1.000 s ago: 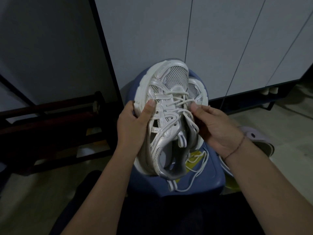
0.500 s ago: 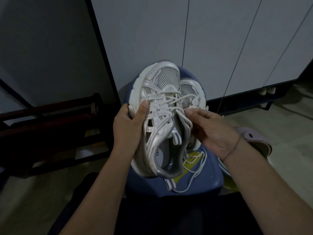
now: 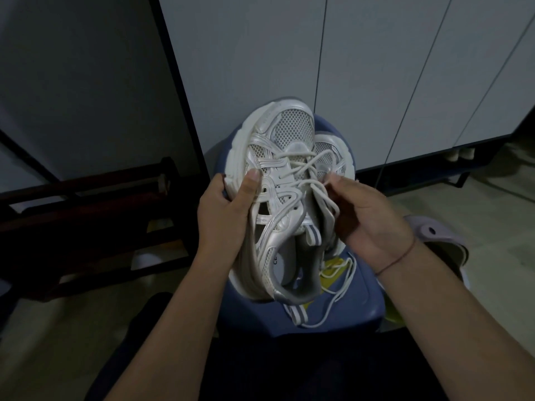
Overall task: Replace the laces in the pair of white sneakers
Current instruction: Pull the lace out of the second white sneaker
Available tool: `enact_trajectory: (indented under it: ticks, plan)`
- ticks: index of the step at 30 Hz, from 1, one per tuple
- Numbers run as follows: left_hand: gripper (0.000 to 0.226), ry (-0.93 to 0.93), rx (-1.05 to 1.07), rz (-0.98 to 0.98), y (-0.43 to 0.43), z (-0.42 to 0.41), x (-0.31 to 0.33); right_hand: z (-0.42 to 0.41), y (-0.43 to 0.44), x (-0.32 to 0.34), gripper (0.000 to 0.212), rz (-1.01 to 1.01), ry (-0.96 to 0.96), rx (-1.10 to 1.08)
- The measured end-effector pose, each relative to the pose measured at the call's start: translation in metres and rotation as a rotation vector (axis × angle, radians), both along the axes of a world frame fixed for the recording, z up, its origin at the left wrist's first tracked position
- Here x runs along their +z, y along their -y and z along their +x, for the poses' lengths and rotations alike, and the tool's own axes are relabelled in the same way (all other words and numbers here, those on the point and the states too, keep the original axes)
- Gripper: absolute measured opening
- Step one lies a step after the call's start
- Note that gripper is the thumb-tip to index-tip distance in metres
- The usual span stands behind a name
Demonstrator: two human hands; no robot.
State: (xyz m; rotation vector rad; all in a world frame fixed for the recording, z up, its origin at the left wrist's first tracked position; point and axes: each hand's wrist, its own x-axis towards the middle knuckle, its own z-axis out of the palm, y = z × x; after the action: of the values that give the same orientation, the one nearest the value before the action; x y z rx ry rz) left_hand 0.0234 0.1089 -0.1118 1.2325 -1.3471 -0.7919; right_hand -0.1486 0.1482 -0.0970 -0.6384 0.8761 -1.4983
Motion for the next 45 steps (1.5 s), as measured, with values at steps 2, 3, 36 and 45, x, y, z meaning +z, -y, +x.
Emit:
enact_trajectory:
  ticks: [2,3,36,45]
  plan:
    - [0.054,0.011,0.005,-0.006,0.001,0.001,-0.001,-0.012,0.002,0.005,0.021,-0.005,0.229,0.076]
    - [0.054,0.022,0.013,-0.007,0.002,0.003,-0.001,-0.023,0.003,0.007,0.024,-0.033,0.349,0.083]
    - [0.052,-0.010,0.020,0.044,-0.001,0.004,0.004,-0.026,0.007,0.005,0.028,0.020,0.401,0.000]
    - [0.052,0.006,0.014,0.033,-0.001,0.003,0.002,0.006,0.001,-0.003,0.020,-0.042,-0.040,-0.078]
